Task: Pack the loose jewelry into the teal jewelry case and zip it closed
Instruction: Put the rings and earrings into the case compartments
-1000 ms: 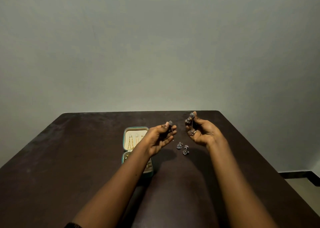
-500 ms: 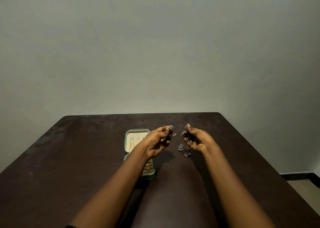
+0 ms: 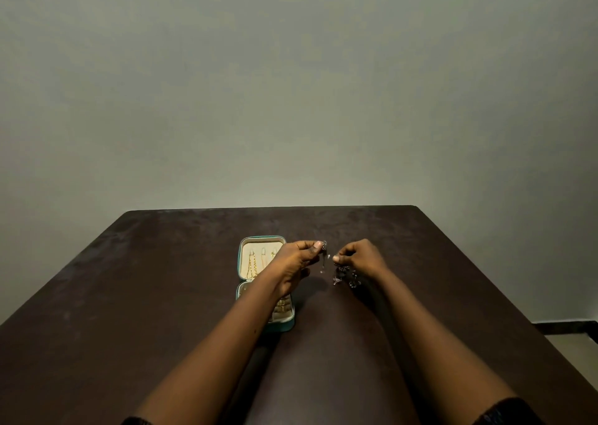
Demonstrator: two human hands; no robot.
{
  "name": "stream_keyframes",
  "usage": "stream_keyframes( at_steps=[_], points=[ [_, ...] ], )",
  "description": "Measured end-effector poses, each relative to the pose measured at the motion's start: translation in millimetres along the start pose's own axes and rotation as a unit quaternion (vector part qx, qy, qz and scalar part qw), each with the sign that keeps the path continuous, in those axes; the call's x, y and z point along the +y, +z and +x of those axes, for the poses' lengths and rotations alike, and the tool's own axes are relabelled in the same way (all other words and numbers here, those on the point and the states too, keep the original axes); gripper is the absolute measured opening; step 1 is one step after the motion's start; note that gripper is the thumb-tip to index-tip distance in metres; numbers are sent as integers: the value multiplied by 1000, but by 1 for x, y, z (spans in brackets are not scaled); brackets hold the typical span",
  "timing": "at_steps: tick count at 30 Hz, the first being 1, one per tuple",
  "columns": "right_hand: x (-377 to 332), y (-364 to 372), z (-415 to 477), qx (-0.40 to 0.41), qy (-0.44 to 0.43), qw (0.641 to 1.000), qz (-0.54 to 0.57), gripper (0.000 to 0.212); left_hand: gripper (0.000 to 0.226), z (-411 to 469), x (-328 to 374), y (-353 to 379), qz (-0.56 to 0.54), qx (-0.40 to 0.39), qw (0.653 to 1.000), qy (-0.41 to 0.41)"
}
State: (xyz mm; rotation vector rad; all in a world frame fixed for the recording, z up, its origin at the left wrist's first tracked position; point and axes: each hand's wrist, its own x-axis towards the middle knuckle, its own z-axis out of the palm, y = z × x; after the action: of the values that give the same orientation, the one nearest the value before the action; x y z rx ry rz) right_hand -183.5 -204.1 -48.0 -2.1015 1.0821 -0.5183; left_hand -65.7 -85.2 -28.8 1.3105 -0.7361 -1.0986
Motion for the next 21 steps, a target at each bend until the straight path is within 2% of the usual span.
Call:
stream_keyframes(
  at_steps=[8, 15, 21],
  points=[
    [9, -18, -3, 37, 9, 997, -71, 18, 13, 6, -6, 0, -25, 6, 999, -30],
    [26, -19, -15, -19, 16, 990, -138, 20, 19, 5, -6, -1, -89, 4, 994, -63],
    [33, -9, -13, 2, 19, 986, -165, 9, 22, 0, -2, -1, -96, 6, 993, -69]
  ],
)
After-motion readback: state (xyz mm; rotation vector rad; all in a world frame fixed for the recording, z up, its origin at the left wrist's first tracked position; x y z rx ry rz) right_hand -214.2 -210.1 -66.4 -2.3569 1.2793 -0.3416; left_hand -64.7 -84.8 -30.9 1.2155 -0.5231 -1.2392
